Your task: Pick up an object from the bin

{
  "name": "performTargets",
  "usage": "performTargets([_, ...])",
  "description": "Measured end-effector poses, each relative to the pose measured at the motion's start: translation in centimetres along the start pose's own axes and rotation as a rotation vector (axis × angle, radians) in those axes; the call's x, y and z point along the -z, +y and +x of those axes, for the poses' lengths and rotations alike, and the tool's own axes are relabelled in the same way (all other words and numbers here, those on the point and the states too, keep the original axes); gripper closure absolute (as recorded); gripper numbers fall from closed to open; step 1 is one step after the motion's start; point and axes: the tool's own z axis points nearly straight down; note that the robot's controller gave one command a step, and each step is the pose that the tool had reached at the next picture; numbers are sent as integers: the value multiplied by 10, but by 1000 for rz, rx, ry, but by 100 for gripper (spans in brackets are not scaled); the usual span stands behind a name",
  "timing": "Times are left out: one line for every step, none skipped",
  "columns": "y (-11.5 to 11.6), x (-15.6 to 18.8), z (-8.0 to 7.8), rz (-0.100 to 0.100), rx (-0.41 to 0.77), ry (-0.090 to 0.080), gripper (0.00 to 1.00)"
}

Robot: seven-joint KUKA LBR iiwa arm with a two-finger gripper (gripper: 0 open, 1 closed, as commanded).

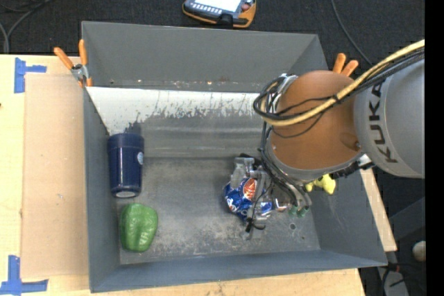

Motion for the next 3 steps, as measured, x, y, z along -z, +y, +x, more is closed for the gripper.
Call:
performTargets([-1, 4, -2, -1, -5, -8, 0])
performTargets([-82, -126, -34, 0, 54, -9, 0])
performTargets([-81, -139, -41, -2, 48, -17, 0])
